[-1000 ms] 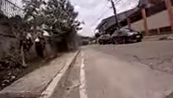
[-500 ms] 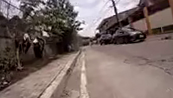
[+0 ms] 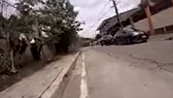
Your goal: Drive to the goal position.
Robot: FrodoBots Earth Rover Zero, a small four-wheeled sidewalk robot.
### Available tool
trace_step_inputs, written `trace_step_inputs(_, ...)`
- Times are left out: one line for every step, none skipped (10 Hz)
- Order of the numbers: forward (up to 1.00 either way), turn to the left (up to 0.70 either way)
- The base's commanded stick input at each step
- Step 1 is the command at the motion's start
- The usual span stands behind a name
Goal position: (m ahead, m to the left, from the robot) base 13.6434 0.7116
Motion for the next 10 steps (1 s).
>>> trace_step_inputs(0.70,0.00)
trace_step_inputs(0.70,0.00)
trace_step_inputs(0.70,0.00)
trace_step_inputs(0.70,0.00)
trace_step_inputs(0.70,0.00)
trace_step_inputs(0.70,0.00)
trace_step_inputs(0.70,0.00)
trace_step_inputs(0.70,0.00)
trace_step_inputs(0.70,0.00)
trace_step_inputs(0.70,0.00)
